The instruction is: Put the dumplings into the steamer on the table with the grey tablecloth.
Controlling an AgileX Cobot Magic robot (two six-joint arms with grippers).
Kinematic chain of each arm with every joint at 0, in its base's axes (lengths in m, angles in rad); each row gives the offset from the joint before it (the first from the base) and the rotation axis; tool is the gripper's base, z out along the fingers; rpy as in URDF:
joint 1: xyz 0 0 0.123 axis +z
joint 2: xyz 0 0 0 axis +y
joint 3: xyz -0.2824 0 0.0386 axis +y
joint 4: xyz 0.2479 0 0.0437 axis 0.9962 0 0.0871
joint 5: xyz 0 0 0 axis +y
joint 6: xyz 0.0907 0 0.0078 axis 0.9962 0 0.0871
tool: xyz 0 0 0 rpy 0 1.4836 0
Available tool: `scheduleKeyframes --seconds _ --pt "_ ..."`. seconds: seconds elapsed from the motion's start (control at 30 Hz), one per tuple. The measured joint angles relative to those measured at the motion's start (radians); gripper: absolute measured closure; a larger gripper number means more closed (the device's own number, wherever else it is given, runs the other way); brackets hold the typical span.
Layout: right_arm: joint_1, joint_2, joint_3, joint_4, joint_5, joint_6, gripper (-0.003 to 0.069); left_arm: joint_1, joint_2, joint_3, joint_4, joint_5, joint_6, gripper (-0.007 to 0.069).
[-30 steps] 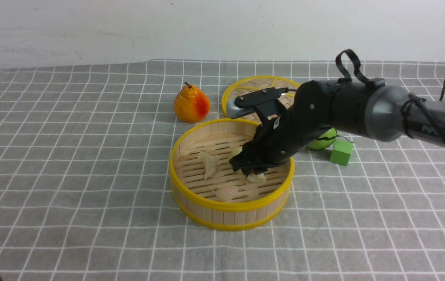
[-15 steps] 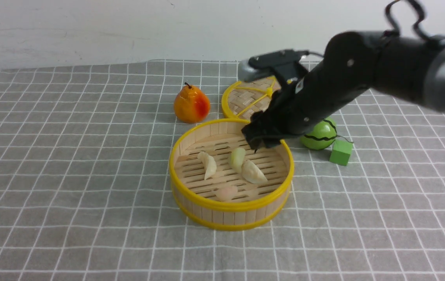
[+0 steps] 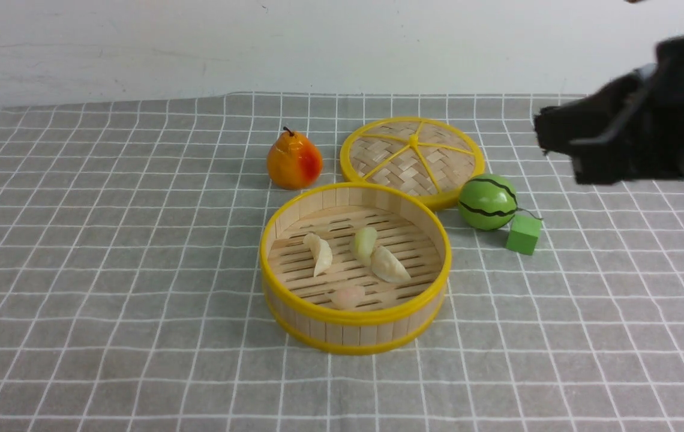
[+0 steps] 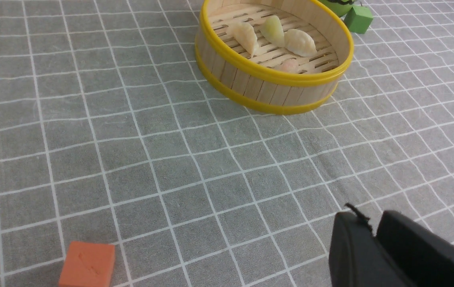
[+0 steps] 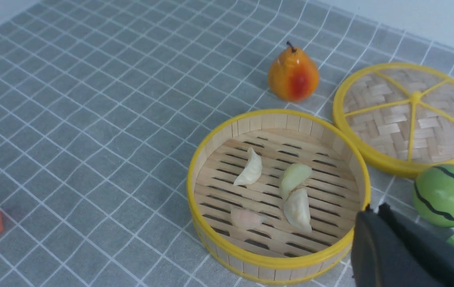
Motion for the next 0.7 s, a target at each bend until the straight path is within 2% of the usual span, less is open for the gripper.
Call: scheduleKeyframes --seconds 0.37,0.7 --pt "0.0 -0.354 0.203 0.001 -0.033 -0.003 0.0676 0.0 0.0 0.0 0.001 0.0 0.0 0.0533" --pt "0.0 -0.434 0.212 0.002 -0.026 -0.004 0.067 0.0 0.0 0.0 0.003 0.0 0.0 0.0522"
